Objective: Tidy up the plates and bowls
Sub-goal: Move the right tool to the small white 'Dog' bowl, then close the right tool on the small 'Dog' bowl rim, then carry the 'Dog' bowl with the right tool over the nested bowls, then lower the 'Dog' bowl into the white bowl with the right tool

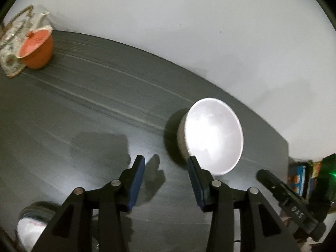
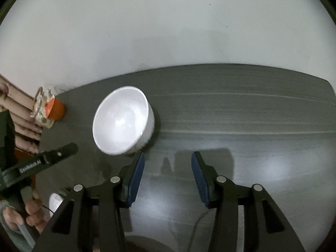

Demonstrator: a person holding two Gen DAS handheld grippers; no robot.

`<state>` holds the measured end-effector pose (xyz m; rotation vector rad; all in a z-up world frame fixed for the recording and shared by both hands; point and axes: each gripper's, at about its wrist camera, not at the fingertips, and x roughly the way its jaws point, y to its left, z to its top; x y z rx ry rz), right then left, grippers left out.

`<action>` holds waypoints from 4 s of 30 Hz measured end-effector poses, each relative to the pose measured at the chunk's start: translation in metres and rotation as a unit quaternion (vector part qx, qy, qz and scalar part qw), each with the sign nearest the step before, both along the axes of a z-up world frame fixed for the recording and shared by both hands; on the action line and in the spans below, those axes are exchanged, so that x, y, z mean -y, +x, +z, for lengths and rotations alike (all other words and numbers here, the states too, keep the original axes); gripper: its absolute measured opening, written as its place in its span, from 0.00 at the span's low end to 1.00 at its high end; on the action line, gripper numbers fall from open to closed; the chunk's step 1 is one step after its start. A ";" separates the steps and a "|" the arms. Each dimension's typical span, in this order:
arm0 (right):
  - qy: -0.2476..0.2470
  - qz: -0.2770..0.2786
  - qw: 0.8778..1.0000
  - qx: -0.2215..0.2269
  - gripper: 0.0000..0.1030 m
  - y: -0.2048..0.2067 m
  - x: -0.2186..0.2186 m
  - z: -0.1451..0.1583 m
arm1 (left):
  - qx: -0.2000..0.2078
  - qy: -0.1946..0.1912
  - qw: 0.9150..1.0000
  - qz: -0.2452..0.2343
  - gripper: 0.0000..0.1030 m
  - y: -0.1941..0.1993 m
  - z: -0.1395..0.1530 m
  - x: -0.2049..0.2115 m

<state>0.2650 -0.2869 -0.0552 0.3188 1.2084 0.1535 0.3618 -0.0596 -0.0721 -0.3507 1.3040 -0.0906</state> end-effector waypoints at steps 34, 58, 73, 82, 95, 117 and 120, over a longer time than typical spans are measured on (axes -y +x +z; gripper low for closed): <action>0.020 -0.014 0.996 -0.082 0.15 0.059 -0.049 -0.056 | -0.036 -0.015 0.999 -0.035 0.15 0.044 -0.056 0.032; 0.012 -0.025 0.999 -0.035 0.16 -0.044 -0.044 0.024 | 0.018 0.032 0.996 -0.087 0.15 -0.053 0.044 0.084; 0.015 -0.049 0.999 -0.008 0.16 -0.137 -0.051 0.060 | 0.049 0.050 0.993 -0.095 0.15 -0.137 0.080 0.099; 0.014 -0.044 0.999 -0.006 0.16 -0.185 -0.068 0.066 | 0.036 0.046 0.994 -0.093 0.15 -0.184 0.083 0.076; 0.011 -0.028 0.999 -0.011 0.16 -0.218 -0.084 0.062 | 0.013 0.039 0.996 -0.084 0.15 -0.222 0.078 0.055; 0.015 -0.015 0.998 -0.067 0.17 -0.234 -0.086 0.013 | -0.047 0.060 0.993 -0.086 0.15 -0.239 0.030 0.054; 0.014 -0.014 0.997 -0.073 0.18 -0.232 -0.087 0.009 | -0.054 0.061 0.993 -0.084 0.15 -0.237 0.024 0.052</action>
